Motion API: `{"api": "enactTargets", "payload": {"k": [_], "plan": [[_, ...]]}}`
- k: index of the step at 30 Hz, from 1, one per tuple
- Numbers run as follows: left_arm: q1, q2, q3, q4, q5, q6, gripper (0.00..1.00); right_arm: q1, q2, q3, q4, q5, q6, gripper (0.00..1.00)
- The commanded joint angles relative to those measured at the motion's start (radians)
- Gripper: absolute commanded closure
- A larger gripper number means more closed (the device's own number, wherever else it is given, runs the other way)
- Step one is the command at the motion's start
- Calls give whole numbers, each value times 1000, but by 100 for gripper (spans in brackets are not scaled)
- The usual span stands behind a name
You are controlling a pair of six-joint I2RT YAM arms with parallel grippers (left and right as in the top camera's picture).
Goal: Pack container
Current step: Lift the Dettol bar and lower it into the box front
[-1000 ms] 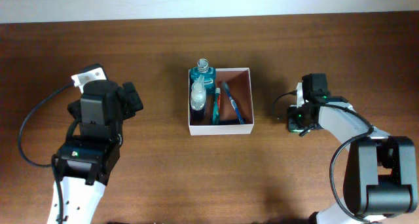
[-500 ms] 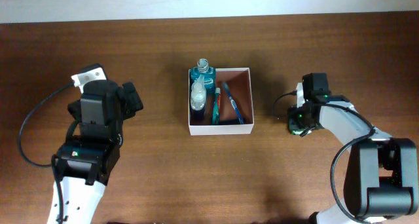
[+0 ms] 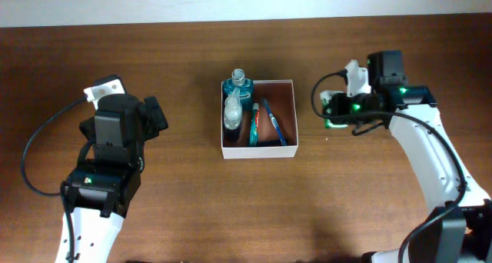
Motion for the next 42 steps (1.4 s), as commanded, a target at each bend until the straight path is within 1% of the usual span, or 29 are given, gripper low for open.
{"api": "enactTargets", "payload": {"k": [1, 5, 11, 20, 26, 32, 37, 42], "plan": [[5, 4, 5, 2, -11, 8, 1, 81, -19, 19, 38, -57, 49, 77], [5, 4, 5, 2, -10, 8, 0, 158, -11, 19, 92, -56, 58, 77], [5, 4, 5, 2, -11, 8, 0, 266, 2, 18, 157, 19, 102, 76], [5, 4, 5, 2, -11, 8, 1, 372, 11, 17, 210, 95, 102, 76], [5, 4, 5, 2, -11, 8, 1, 390, 17, 15, 214, 154, 110, 76], [5, 4, 5, 2, -11, 8, 1, 390, 66, 15, 217, 153, 110, 75], [5, 4, 5, 2, -10, 8, 1, 390, 122, 15, 237, 151, 109, 71], [5, 4, 5, 2, -11, 8, 1, 390, 153, 15, 253, 153, 110, 71]]}}
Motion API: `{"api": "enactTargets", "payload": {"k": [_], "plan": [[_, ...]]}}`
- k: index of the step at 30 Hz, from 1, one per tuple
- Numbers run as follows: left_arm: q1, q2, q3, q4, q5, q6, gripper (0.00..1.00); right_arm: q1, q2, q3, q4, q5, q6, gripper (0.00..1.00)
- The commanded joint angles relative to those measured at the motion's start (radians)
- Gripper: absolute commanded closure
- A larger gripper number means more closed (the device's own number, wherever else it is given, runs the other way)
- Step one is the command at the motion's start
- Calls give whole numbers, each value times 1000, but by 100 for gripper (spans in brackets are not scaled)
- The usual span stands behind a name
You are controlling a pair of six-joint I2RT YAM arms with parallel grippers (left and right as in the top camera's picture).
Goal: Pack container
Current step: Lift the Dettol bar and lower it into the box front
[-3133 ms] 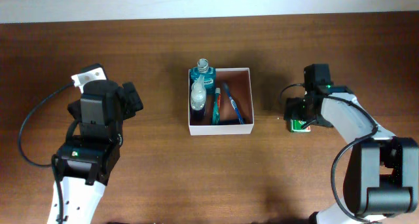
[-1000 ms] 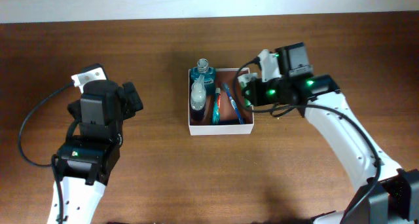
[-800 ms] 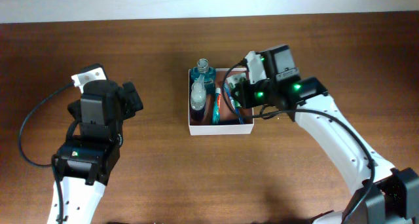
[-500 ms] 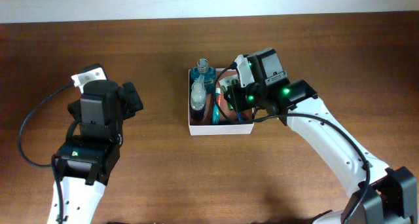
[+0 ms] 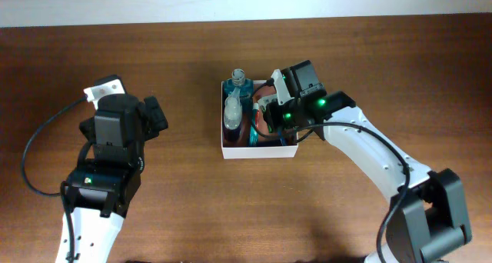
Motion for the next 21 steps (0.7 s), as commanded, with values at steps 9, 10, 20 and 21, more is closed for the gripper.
{"api": "enactTargets", "payload": {"k": [9, 10, 20, 21], "plan": [[5, 4, 5, 2, -11, 8, 0, 8, 55, 13, 44, 12, 12, 71], [5, 4, 5, 2, -11, 8, 1, 8, 60, 13, 47, 11, 12, 71], [5, 4, 5, 2, -11, 8, 0, 6, 43, 13, 39, 3, 11, 29], [5, 4, 5, 2, -11, 8, 1, 6, 34, 13, 35, 3, 11, 21]]}}
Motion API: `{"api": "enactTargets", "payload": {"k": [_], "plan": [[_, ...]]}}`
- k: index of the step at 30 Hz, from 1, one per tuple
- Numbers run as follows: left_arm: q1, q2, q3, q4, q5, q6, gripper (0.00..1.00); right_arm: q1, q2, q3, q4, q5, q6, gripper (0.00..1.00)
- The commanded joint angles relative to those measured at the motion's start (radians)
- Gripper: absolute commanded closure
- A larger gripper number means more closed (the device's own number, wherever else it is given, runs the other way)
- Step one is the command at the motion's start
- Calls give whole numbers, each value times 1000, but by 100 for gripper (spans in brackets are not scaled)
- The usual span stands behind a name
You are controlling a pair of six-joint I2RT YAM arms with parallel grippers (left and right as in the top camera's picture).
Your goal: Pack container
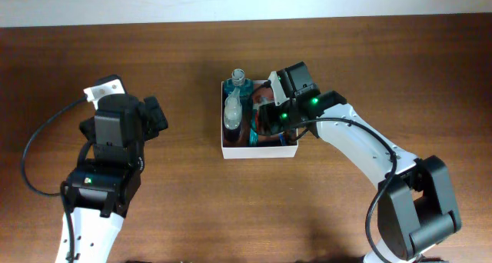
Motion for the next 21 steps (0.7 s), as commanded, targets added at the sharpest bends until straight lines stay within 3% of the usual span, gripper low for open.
{"api": "enactTargets", "payload": {"k": [1, 2, 10, 21], "plan": [[5, 4, 5, 2, -10, 8, 1, 5, -43, 14, -8, 2, -1, 12], [5, 4, 5, 2, -10, 8, 1, 5, -61, 14, -14, 2, -1, 1], [5, 4, 5, 2, -11, 8, 1, 5, -332, 13, -108, 2, 0, 1], [5, 4, 5, 2, -11, 8, 1, 6, -805, 13, -391, 11, 0, 1]]}}
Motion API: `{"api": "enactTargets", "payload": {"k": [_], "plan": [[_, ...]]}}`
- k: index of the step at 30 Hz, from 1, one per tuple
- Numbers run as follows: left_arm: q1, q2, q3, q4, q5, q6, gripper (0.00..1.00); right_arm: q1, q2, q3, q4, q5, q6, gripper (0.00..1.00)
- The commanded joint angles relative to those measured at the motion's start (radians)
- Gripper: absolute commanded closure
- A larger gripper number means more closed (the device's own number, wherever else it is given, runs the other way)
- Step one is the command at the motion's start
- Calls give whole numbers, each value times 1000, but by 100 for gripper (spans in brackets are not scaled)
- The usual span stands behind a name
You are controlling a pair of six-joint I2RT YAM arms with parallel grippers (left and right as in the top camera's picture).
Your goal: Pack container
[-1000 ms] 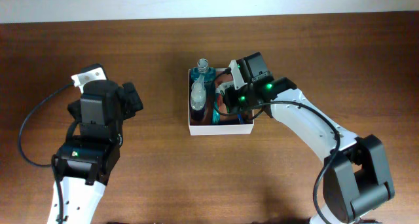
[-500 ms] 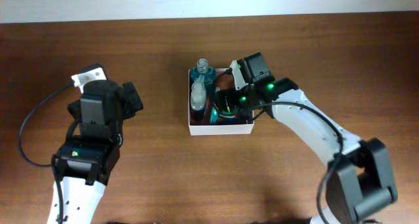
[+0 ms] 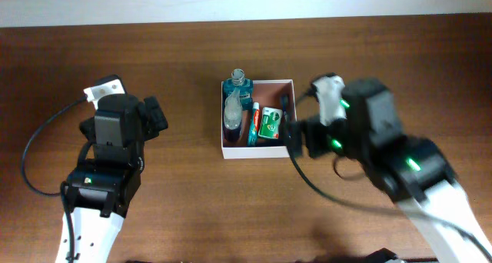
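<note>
A white box (image 3: 257,151) stands at the table's middle. Along its left side are a blue bottle (image 3: 241,85) and a clear bottle (image 3: 232,109). Beside them lie a red and teal tube (image 3: 252,125) and a green packet (image 3: 269,123). My right gripper (image 3: 292,134) hovers blurred at the box's right wall, apart from the packet and apparently open with nothing in it. My left gripper (image 3: 154,114) rests far to the left, its jaws not distinguishable.
The right arm (image 3: 384,151) rises large and blurred over the table's right half. The left arm (image 3: 108,163) with its black cable occupies the left side. Brown table (image 3: 192,209) runs to a white strip along the far edge.
My right gripper was down inside the box; now it is out at the right wall and higher. A green packet now lies in the box. The left arm is unchanged.
My right gripper first hung to the right of the box, which held the bottles, the tube and a blue toothbrush. Then it was over the box's right half, then lower inside it. Now it is withdrawn and a green packet lies there.
</note>
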Motion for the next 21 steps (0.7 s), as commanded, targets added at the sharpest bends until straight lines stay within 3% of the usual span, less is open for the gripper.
{"api": "enactTargets", "payload": {"k": [1, 10, 21], "plan": [[5, 4, 5, 2, -11, 8, 1, 6, -161, 11, -42, 13, -5, 1], [5, 4, 5, 2, -11, 8, 1, 6, -620, -14, -183, 106, -6, 1], [5, 4, 5, 2, -10, 8, 1, 6, -720, -14, -398, 106, -6, 1]]}}
